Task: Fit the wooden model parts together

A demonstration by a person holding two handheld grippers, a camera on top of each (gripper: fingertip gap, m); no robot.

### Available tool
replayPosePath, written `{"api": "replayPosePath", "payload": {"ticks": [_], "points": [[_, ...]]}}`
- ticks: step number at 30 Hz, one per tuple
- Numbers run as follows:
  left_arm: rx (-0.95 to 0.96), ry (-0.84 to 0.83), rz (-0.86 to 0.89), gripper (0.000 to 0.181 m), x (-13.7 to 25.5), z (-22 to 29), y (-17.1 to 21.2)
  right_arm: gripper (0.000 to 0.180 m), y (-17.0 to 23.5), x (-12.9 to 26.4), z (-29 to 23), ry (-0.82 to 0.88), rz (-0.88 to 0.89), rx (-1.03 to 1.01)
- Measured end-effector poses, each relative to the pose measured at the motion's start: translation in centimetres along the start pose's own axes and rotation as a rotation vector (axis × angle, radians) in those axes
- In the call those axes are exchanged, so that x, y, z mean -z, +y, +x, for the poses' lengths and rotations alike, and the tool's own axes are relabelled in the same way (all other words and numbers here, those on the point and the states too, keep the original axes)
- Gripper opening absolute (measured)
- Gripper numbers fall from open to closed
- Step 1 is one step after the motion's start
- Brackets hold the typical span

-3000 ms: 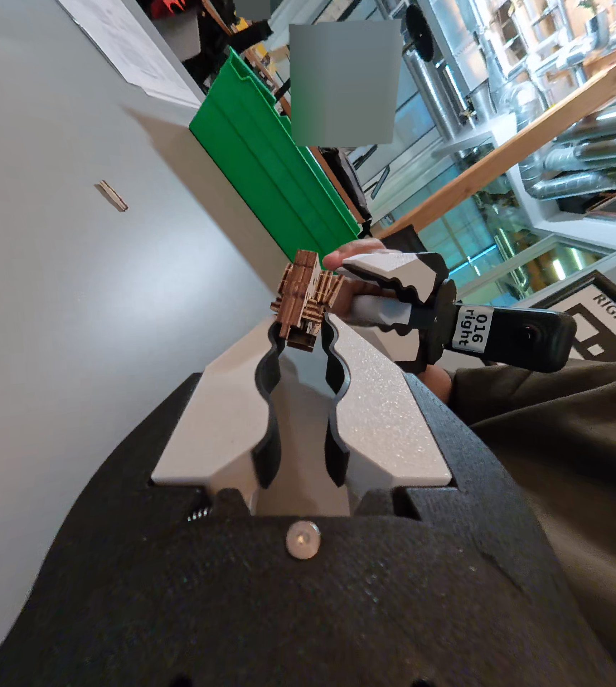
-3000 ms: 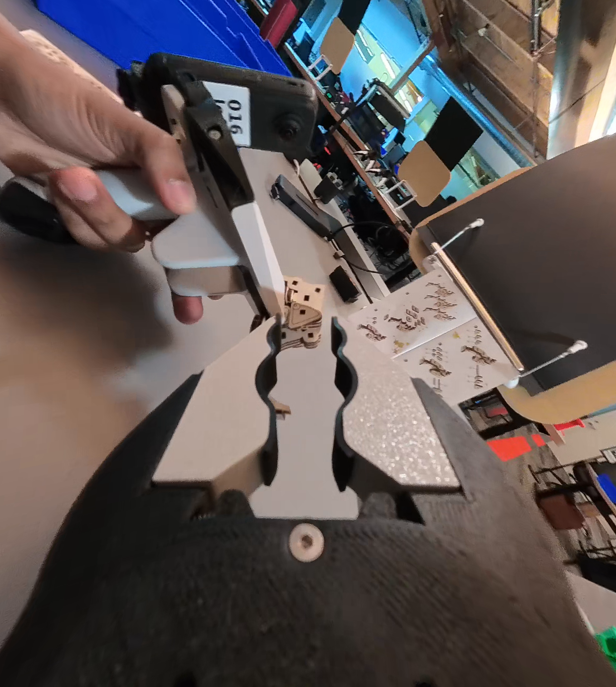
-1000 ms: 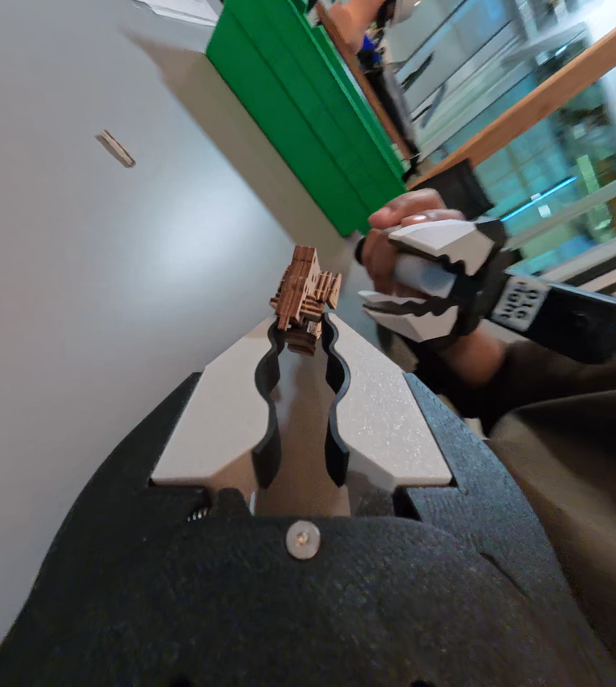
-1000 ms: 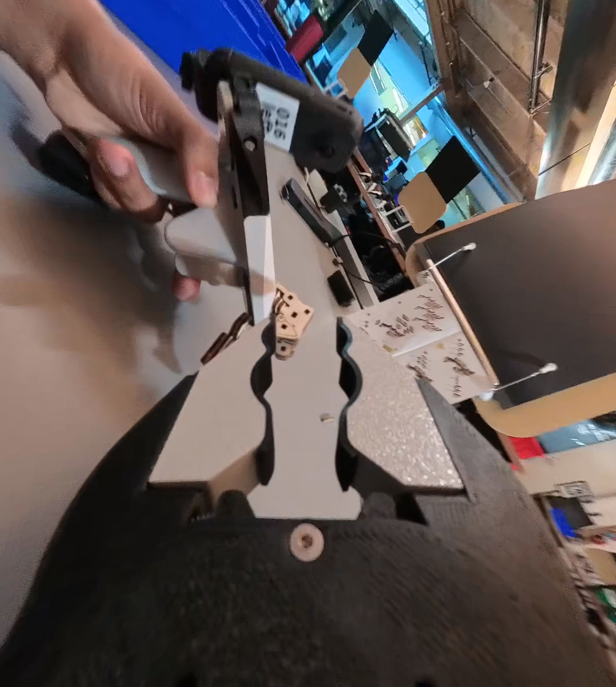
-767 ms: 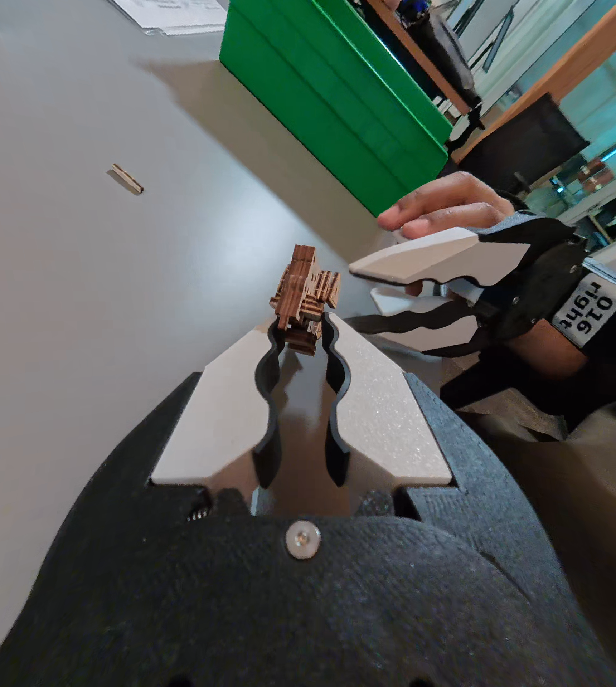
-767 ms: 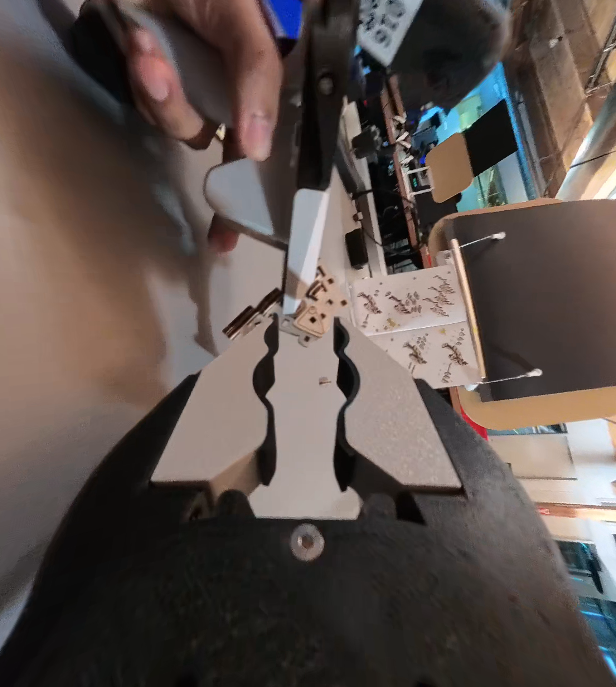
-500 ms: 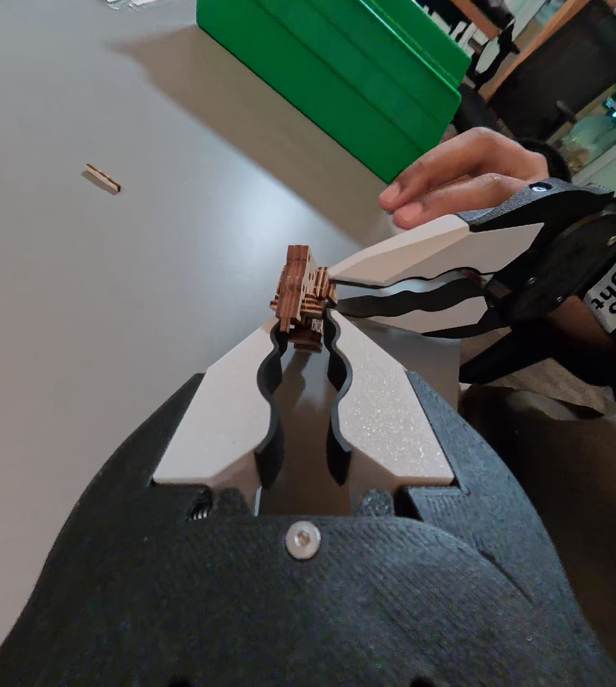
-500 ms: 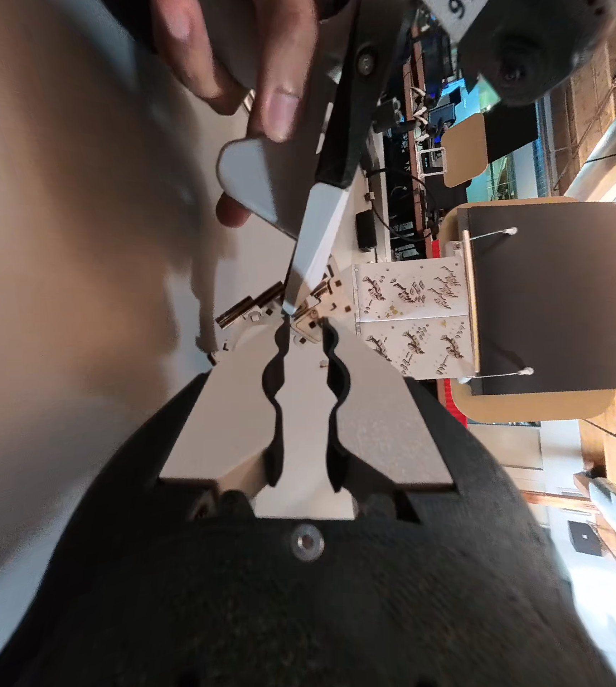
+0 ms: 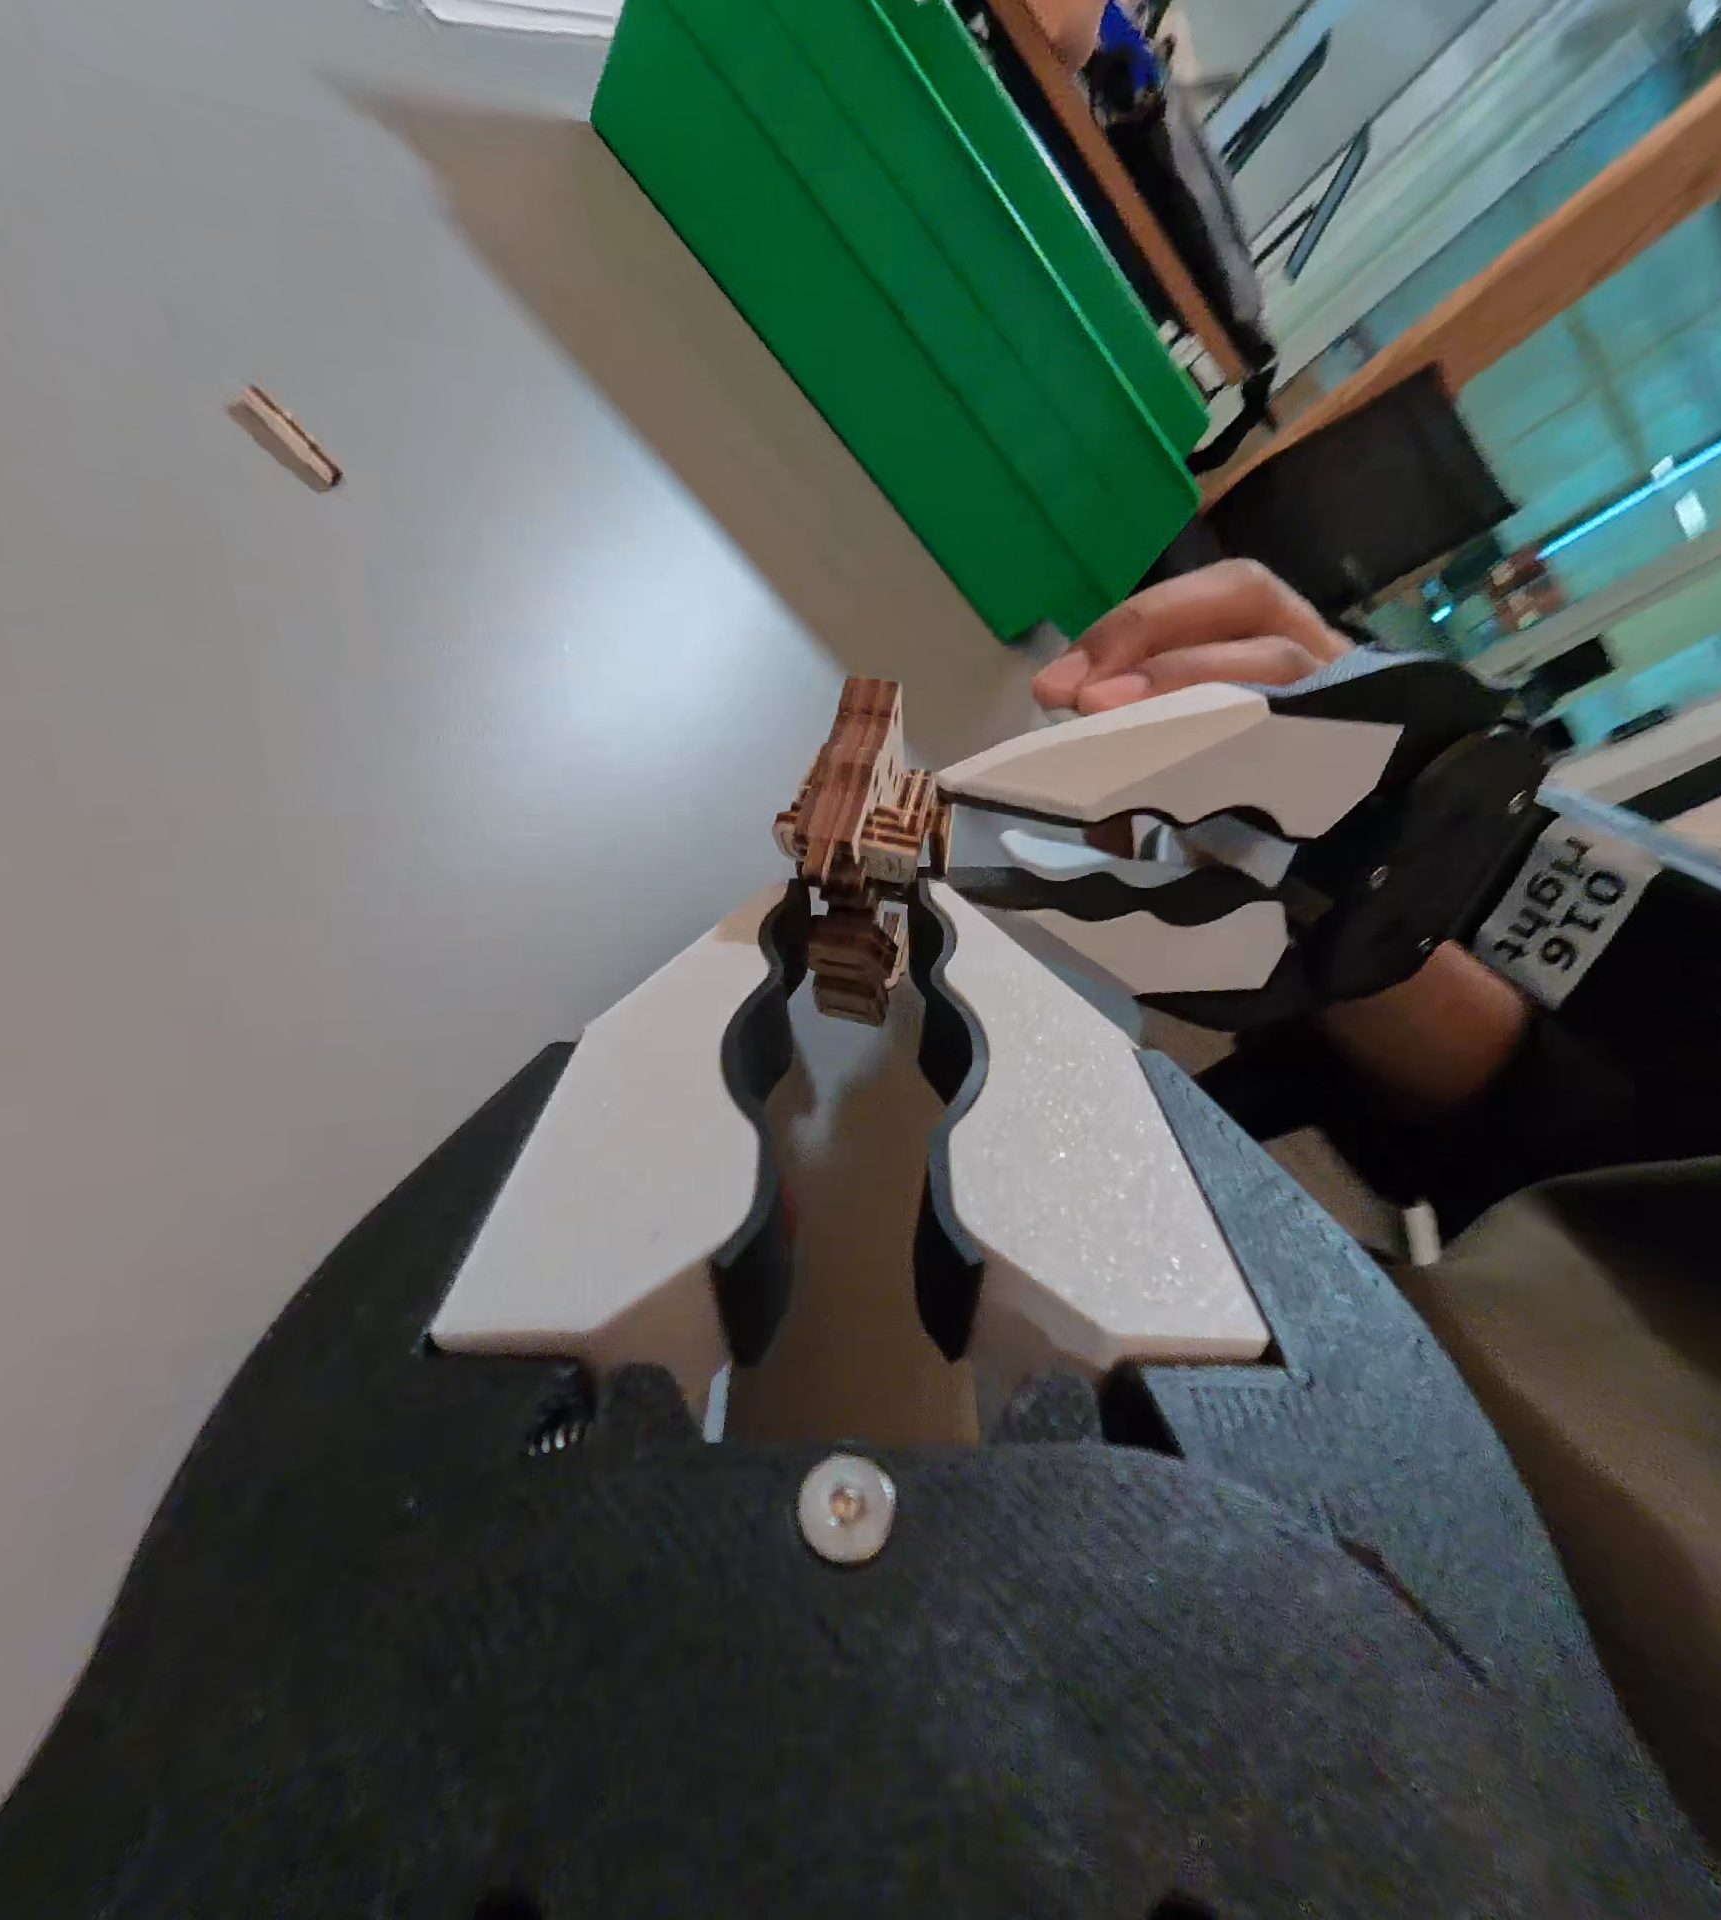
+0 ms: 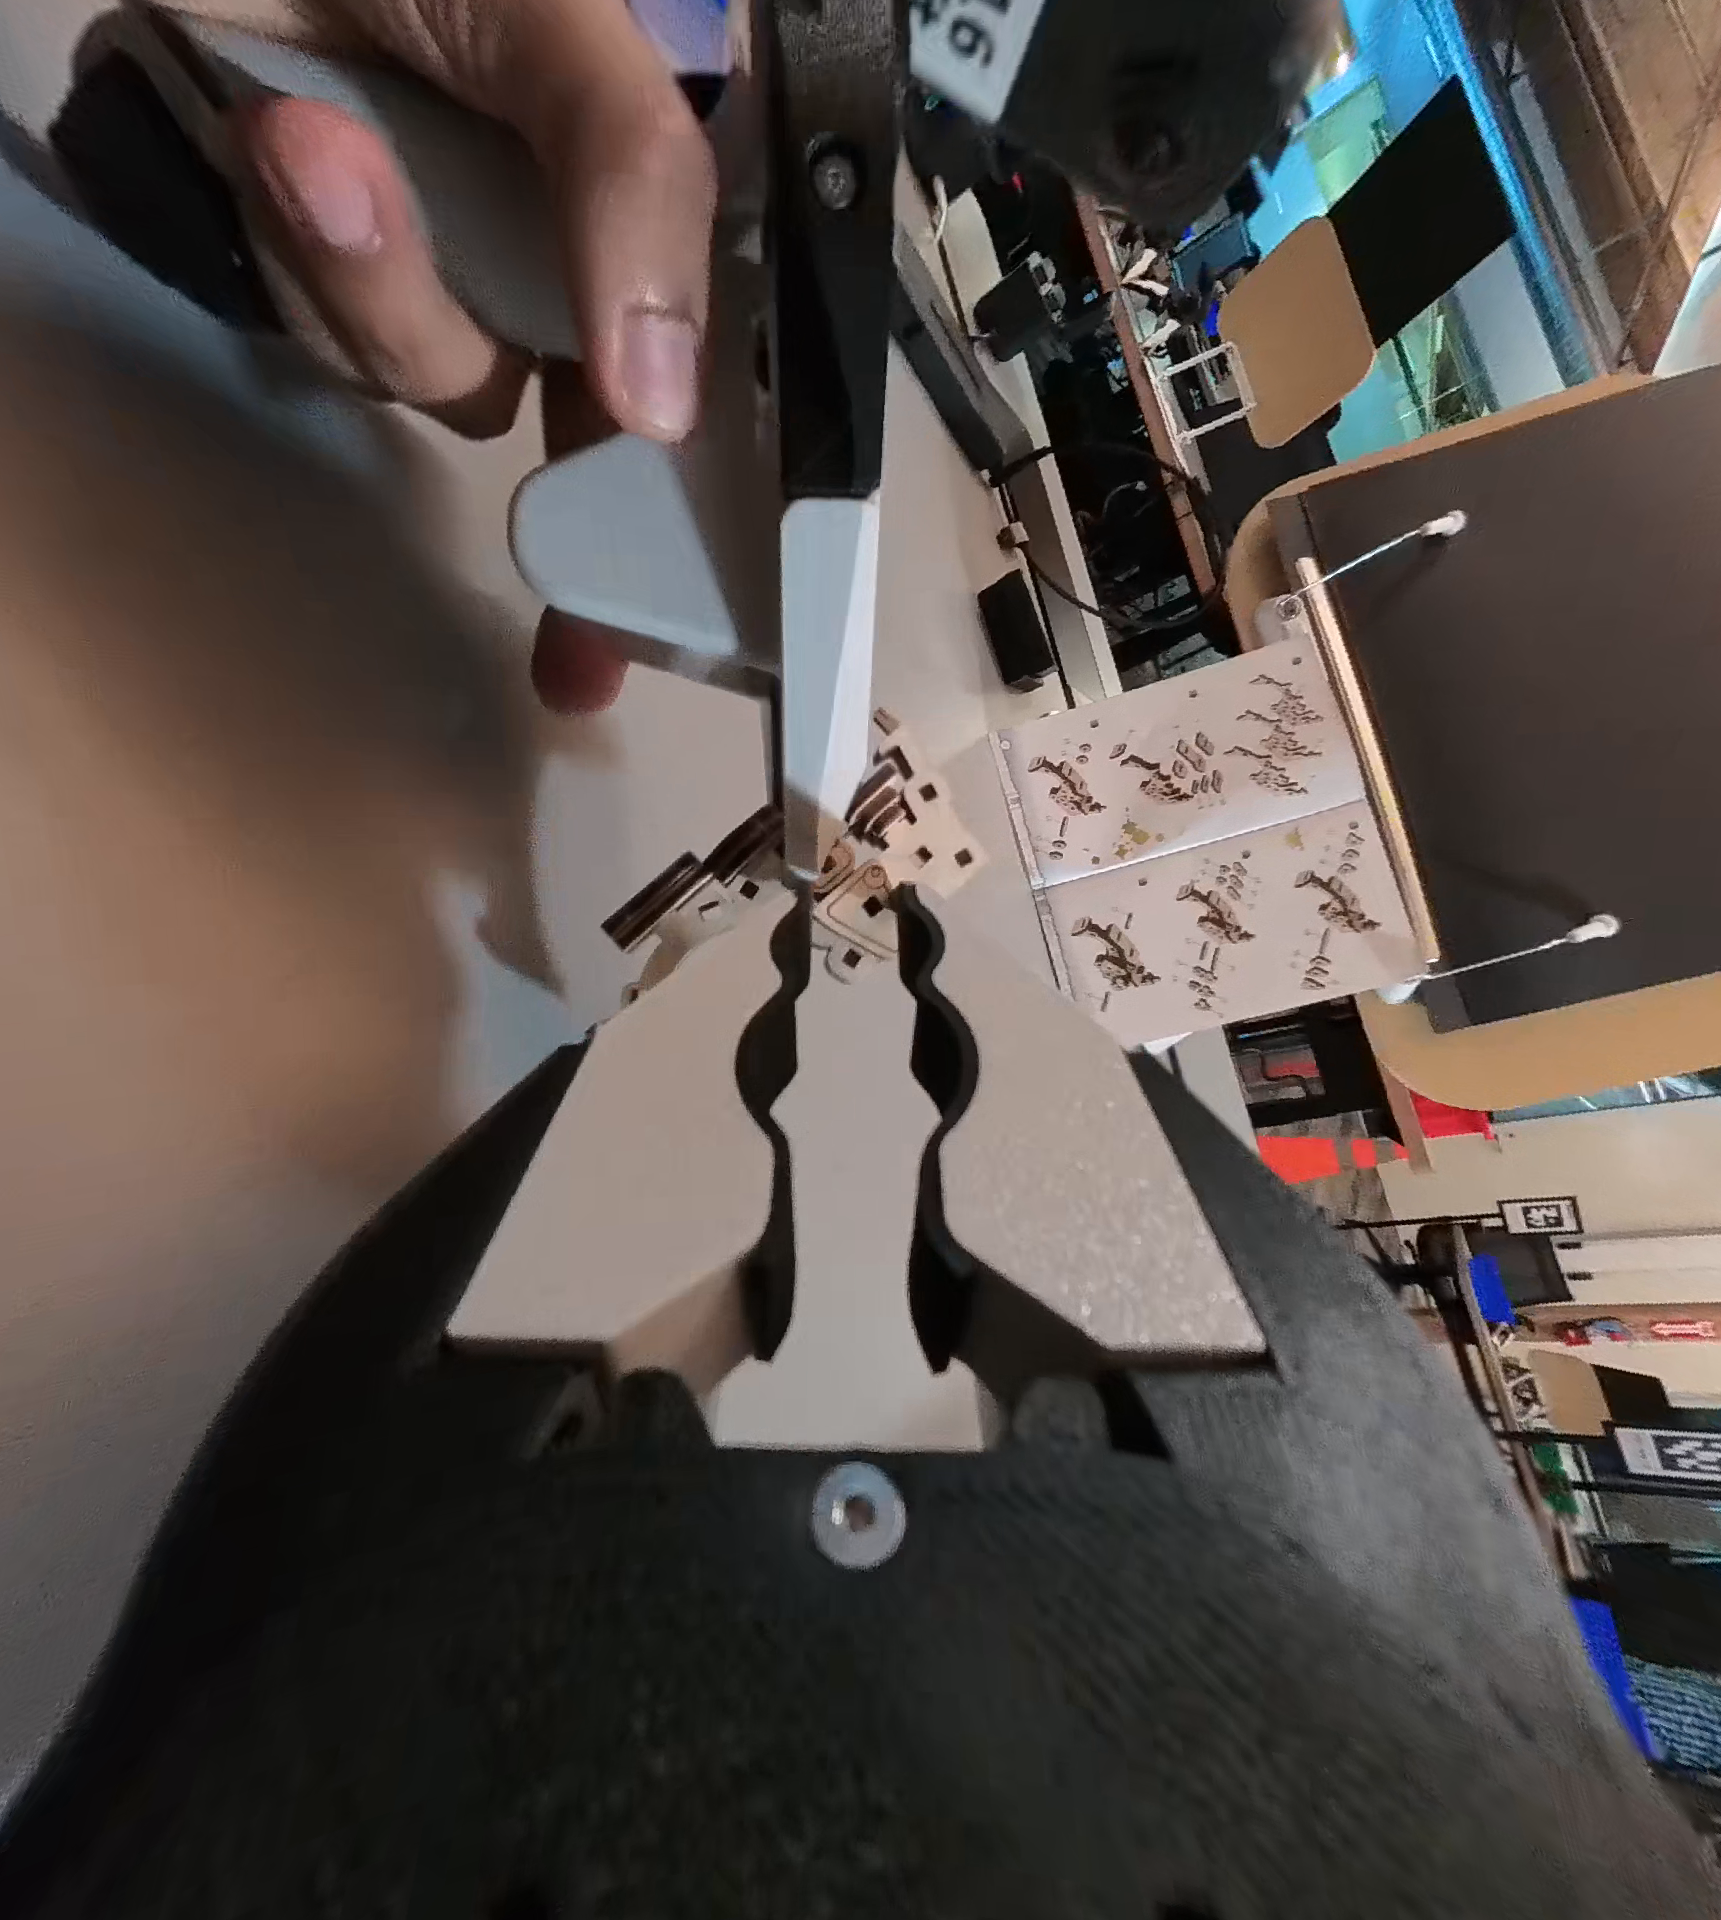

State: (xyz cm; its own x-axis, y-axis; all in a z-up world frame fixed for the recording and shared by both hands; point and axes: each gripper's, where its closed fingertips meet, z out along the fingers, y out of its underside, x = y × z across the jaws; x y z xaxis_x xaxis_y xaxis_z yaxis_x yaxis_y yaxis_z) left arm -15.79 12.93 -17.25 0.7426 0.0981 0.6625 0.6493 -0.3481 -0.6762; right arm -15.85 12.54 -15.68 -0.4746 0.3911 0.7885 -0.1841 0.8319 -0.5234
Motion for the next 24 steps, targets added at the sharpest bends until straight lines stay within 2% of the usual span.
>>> {"api": "replayPosePath", "payload": {"ticks": [6,8,10,13,20,24], "points": [[0.168,0.1,0.045,0.018,0.2,0.5,-0.5,0.015,-0.6,0.3,0.6,0.043,0.043,0.033],[0.254,0.115,0.104,0.017,0.9,-0.7,-1.4,0.014,-2.1,1.1,1.3,0.129,0.104,0.152],[0.215,0.145,0.119,0.017,1.7,-0.2,-2.2,0.014,-2.1,0.9,1.3,0.167,0.052,0.262],[0.078,0.098,0.116,0.017,1.8,0.5,-2.4,0.015,-1.7,0.8,1.5,0.141,0.055,0.16],[0.119,0.09,0.123,0.017,1.7,-1.0,-2.1,0.014,1.2,1.3,3.3,0.096,0.026,-0.174],[0.134,0.104,0.143,0.018,2.0,-1.2,-2.5,0.014,3.1,1.9,4.2,0.103,-0.046,-0.25]]}}
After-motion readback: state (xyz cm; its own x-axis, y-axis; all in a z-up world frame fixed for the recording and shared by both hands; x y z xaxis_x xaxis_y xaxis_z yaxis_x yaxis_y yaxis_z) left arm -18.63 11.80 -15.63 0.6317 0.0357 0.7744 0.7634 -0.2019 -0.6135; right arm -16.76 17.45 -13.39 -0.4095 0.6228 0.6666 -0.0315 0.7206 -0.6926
